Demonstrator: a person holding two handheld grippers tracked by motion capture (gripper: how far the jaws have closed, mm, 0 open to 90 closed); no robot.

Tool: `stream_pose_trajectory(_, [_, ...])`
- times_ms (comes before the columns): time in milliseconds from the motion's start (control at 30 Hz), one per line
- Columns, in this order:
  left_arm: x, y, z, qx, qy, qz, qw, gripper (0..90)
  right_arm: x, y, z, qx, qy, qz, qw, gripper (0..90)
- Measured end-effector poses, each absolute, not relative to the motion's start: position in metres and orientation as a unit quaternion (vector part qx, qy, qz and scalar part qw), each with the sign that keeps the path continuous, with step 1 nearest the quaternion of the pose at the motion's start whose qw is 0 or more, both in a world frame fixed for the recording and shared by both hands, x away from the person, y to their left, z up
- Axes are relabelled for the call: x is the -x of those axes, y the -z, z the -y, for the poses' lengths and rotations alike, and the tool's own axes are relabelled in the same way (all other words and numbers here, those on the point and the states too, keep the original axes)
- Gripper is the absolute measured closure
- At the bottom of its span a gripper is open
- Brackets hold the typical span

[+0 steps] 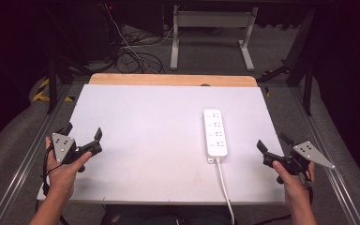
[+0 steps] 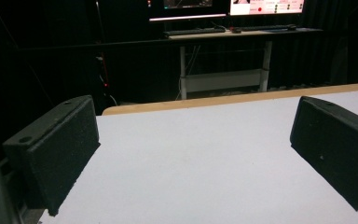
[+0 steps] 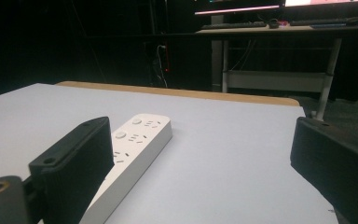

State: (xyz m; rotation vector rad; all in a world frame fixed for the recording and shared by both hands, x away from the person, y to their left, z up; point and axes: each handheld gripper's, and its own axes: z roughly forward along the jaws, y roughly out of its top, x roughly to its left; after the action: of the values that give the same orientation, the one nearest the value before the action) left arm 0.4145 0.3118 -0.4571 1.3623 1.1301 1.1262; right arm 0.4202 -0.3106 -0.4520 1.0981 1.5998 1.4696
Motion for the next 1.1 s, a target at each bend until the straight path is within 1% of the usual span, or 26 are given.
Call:
stream_pose_trajectory(467, [-0.4143,0.4570,-0.3120,-0.563,-0.464,-0.466,0.501,2.0,-0.4206,0.4538,0.3103,-0.429,-0.560,-0.622,0.341,7.3])
stream_pose_trajectory(567, [-0.4140,0.4570,-0.3114,-0.564,-0.464,-0.464,0.501,2.1,-0.4215,0.4528,0.3104,-0.437,-0.560,-0.617,0.340,8.7])
stream_pose_trajectory(600, [-0.4138,0.4570,-0.3116,-0.565,-0.466,-0.464,0.499,2.1,-0.4219,0.4523,0.3107,-0.440,-0.561,-0.614,0.338,10.2])
stream_pose_trajectory(700, [-0.4139,0.4573,-0.3119,-0.563,-0.463,-0.466,0.501,2.0,-0.4221,0.4519,0.3113,-0.442,-0.562,-0.614,0.334,18.3])
stream_pose_trajectory(833, [-0.4138,0.4573,-0.3122,-0.564,-0.464,-0.466,0.500,2.1,-0.4225,0.4523,0.3111,-0.435,-0.559,-0.623,0.331,23.8])
stream_pose_trajectory(867, [-0.4138,0.4573,-0.3121,-0.564,-0.463,-0.466,0.501,2.1,-0.4225,0.4523,0.3111,-0.435,-0.559,-0.623,0.331,23.8])
stream_pose_trajectory(900, [-0.4137,0.4573,-0.3120,-0.564,-0.464,-0.465,0.501,2.1,-0.4221,0.4520,0.3101,-0.432,-0.558,-0.625,0.334,26.3])
stream_pose_trajectory(1100, [-0.4135,0.4573,-0.3121,-0.564,-0.463,-0.466,0.501,2.1,-0.4186,0.4486,0.3104,-0.416,-0.558,-0.631,0.342,53.7])
